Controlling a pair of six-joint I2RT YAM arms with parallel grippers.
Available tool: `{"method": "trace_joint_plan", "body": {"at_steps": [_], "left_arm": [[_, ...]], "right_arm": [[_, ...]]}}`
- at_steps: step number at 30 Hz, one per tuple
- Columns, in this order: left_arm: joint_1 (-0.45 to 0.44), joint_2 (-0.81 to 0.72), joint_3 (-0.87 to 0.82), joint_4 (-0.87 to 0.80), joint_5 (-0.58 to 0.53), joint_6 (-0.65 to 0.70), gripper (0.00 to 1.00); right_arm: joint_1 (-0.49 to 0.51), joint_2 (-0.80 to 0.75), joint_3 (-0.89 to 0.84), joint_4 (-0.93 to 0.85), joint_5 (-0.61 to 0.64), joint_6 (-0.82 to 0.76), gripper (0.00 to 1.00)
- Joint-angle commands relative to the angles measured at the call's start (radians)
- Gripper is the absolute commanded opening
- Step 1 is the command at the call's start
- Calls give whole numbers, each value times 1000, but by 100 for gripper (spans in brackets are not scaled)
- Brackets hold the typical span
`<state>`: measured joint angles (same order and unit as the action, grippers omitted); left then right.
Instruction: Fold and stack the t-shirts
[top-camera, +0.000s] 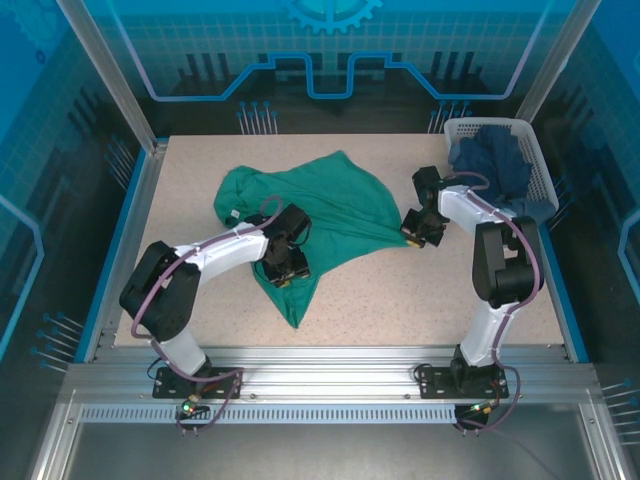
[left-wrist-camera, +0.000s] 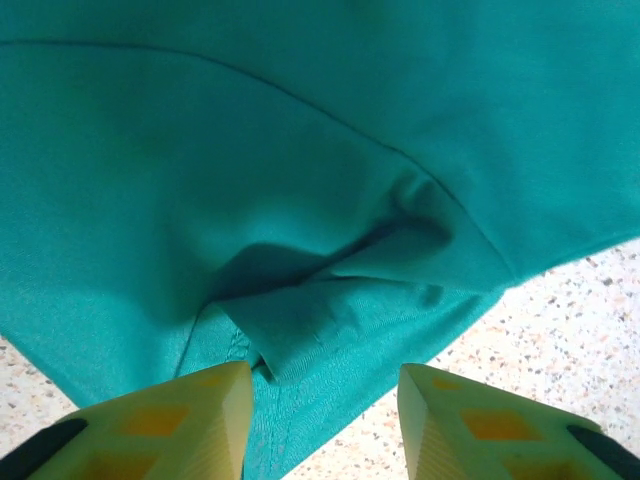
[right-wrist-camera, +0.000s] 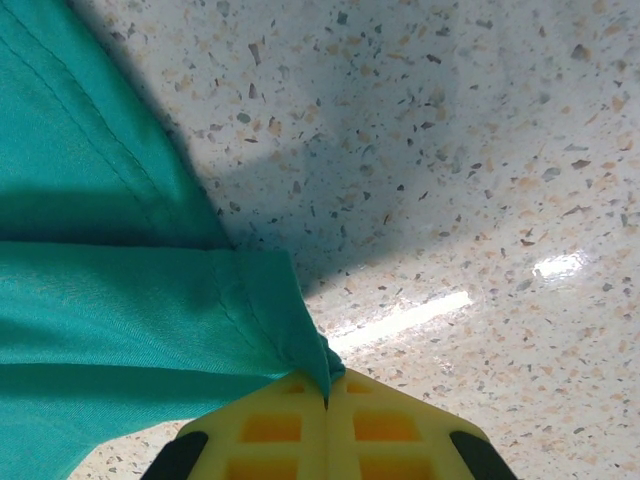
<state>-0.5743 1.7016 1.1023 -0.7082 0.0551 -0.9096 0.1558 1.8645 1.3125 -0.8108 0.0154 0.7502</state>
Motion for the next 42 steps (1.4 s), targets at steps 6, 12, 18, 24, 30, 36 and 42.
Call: {"method": "trace_joint_plan", "body": {"at_steps": [6,12,18,24,30,36,42], "left_arm": [[-20,45,-6,58,-3,49,25],[-40,29,3,22,-4,59,11],[-74,4,44,-23,17,42,0],[-131,5,93,-27,54,-10,0],[-159,46,109,26,103,-52,0],[-210,145,168,73,178,-86,0],[-240,196,198,66,241,-69,32]], "right_arm": [[-10,-15,-2,-6,-15,-6,0],[-12,-12,3,-7,-15,-6,0],[-14,-7,2,-5,-14,-6,0],[-20,-7,1,-2,-12,-9,0],[-23,-4,-1,-2,-15,-12,0],[-31,6,0,-4,-18,-20,0],[-36,25,10,-10,-23,-26,0]]}}
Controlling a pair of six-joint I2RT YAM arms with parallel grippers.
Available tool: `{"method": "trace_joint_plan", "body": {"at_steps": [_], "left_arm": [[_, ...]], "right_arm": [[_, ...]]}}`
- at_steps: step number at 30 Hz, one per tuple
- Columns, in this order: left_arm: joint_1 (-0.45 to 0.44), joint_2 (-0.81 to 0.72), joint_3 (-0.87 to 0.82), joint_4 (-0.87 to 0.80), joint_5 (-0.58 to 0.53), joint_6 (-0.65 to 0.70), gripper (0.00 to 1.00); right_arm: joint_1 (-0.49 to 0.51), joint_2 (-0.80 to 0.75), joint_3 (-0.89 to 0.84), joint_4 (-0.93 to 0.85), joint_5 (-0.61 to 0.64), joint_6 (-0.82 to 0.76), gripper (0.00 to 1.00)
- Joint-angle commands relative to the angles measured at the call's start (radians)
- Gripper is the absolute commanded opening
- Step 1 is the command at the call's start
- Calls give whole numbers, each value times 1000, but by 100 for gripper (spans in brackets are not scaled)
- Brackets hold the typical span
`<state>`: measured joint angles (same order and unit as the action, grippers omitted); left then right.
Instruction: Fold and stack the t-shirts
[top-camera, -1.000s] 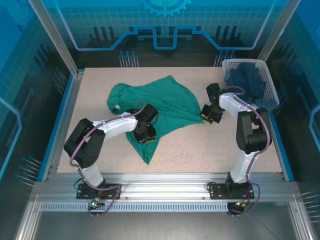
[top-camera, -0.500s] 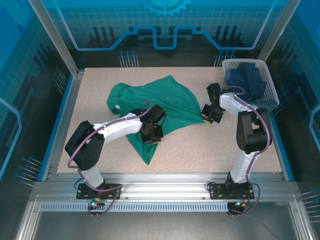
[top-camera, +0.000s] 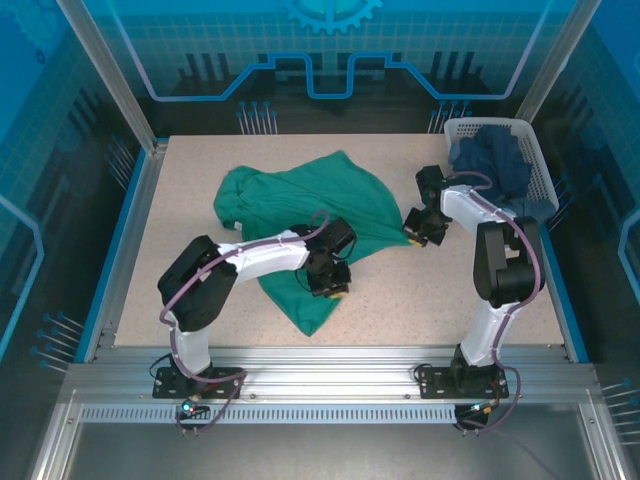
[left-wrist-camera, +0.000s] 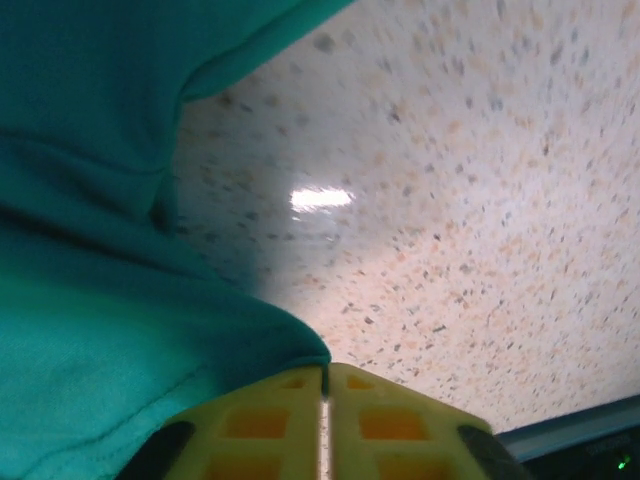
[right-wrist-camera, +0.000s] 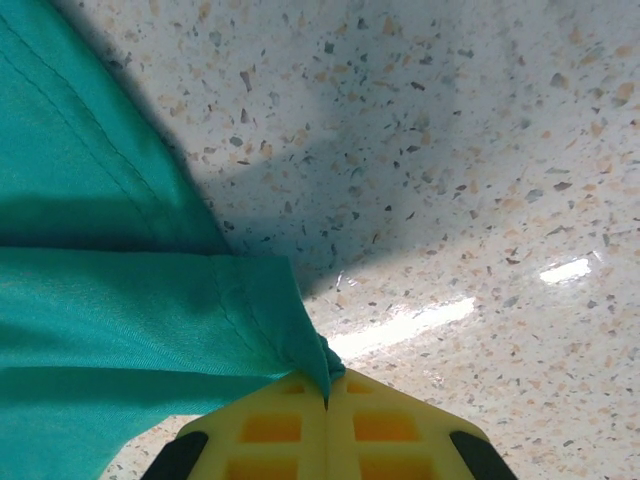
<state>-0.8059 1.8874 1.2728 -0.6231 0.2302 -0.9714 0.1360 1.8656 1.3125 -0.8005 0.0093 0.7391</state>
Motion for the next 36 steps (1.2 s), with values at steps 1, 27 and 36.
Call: {"method": "trace_joint_plan", "body": {"at_steps": [1,27,36], "left_arm": [[-9,-5,23,-33,54,-3,42],[4,-395,-565,288,32,-761,56],[-13,-347,-574,249,49,-744,30]], "right_arm": [[-17,27,12,-22,-19,-17,0],[-23,24,-8,-14,-17,-58,0],[-23,23,-15,-2,-26,-42,0]]}}
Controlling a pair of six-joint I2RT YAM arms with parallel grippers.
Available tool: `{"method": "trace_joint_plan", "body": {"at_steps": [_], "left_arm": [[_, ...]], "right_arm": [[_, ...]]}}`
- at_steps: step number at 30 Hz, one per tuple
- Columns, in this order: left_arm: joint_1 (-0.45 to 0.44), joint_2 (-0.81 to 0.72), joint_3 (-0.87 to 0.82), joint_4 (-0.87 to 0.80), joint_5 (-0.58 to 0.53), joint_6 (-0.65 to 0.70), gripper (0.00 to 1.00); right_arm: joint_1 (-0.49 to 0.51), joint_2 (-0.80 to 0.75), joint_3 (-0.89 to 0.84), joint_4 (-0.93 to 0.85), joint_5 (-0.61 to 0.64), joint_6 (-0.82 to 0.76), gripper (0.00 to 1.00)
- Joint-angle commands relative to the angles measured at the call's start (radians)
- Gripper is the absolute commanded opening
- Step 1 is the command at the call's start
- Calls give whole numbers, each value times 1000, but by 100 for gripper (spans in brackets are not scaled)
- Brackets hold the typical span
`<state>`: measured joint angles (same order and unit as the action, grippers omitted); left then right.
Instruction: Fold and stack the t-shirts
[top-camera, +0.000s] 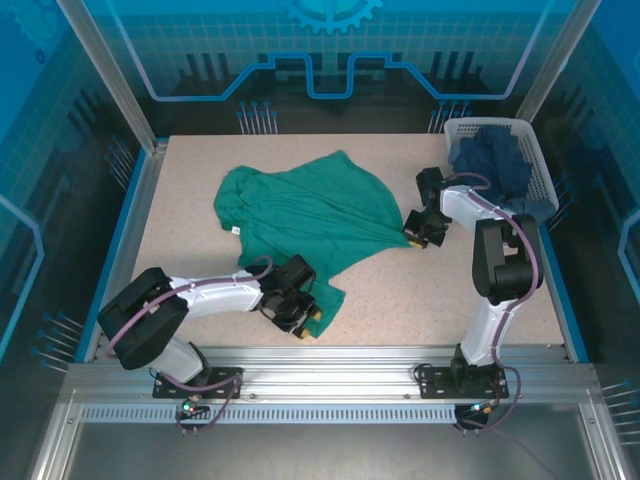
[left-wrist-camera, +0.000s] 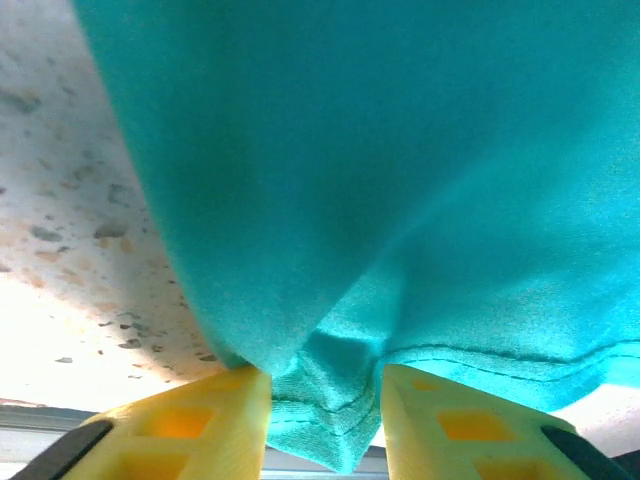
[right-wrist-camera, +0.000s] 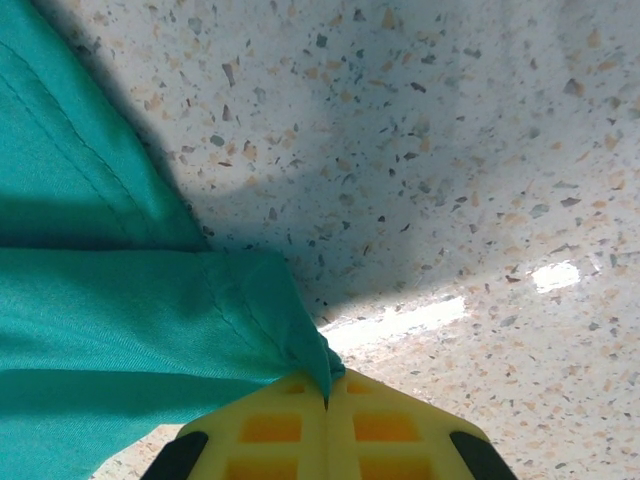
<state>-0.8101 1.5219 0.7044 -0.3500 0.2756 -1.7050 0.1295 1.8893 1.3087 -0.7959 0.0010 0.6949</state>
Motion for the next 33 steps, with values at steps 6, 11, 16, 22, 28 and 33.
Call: {"method": "trace_joint_plan", "body": {"at_steps": [6,11,16,22,28,33], "left_arm": [[-4,-70,117,-318,-157,130,0],[36,-248,218,-522,-384,253,0],[196,-402,347,-524,-533,433,0],[420,-405,621,-348,-490,727,0],[479,-367,930,-306,-501,914,0],[491,-379,1084,-257,-486,1006,0]], "right_arm": [[-17,-36,-26,1,-13,9,0],[-2,-147,-21,1,-20,12,0],[13,-289,49,14,-47,34,0],[44,-416,211,79,-69,62,0],[96,-485,397,54,-66,57,0],[149,-628,415,80,-41,54,0]]}}
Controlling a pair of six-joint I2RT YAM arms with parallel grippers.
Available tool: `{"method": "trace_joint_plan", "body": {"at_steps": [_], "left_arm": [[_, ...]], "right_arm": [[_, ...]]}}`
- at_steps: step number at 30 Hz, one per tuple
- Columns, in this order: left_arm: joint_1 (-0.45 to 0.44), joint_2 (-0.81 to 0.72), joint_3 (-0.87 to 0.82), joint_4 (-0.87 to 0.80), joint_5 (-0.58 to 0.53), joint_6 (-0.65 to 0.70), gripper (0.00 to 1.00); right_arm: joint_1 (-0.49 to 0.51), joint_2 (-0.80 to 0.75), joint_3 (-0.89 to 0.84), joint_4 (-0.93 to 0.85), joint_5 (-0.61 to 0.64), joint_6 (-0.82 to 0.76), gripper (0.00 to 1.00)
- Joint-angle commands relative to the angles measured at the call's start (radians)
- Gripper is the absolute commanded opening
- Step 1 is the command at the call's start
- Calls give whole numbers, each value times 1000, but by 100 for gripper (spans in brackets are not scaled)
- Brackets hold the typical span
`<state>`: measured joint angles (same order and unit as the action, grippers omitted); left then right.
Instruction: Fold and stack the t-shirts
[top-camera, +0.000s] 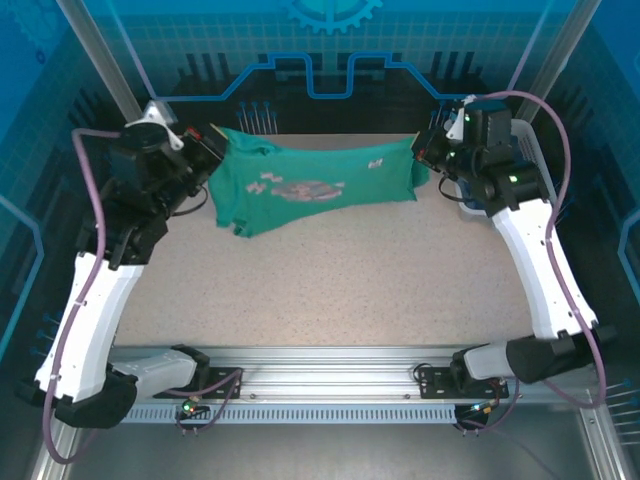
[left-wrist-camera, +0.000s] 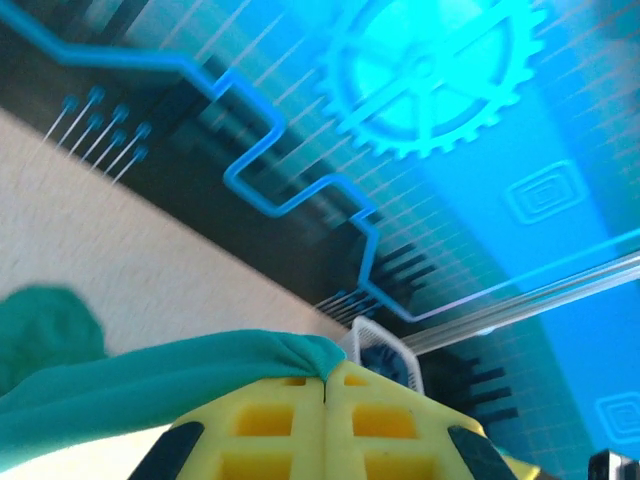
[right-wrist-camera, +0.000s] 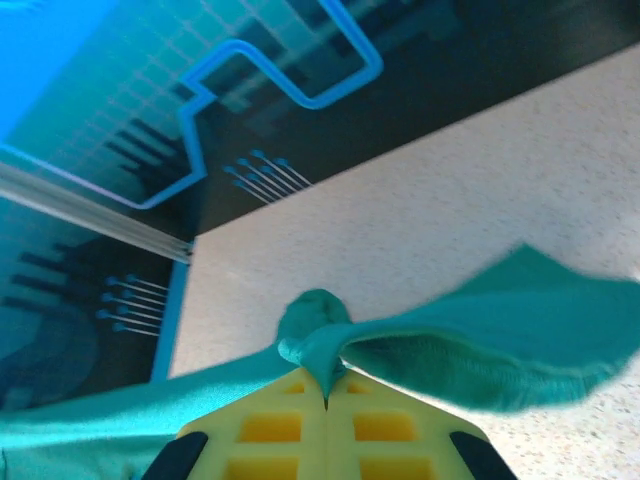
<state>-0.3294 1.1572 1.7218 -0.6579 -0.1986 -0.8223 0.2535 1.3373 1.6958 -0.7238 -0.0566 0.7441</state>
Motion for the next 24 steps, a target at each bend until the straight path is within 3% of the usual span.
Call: {"method": "trace_joint_plan", "body": {"at_steps": [1,6,11,18,24], "left_arm": [[10,-19,97,62,-8,137,0],[10,14,271,90,9,190,0],[29,185,490,12,30,193,0],[253,491,663,103,304,3,0],[396,762,926,273,539,-201,0]], "right_arm": [[30,-111,32,13,24,5,0],[36,-203,85,14,40,8,0],[27,-127,173,20,-1,52,0],[-5,114,318,84,-71,57,0],[-54,300,495,131,-134,77,0]]}}
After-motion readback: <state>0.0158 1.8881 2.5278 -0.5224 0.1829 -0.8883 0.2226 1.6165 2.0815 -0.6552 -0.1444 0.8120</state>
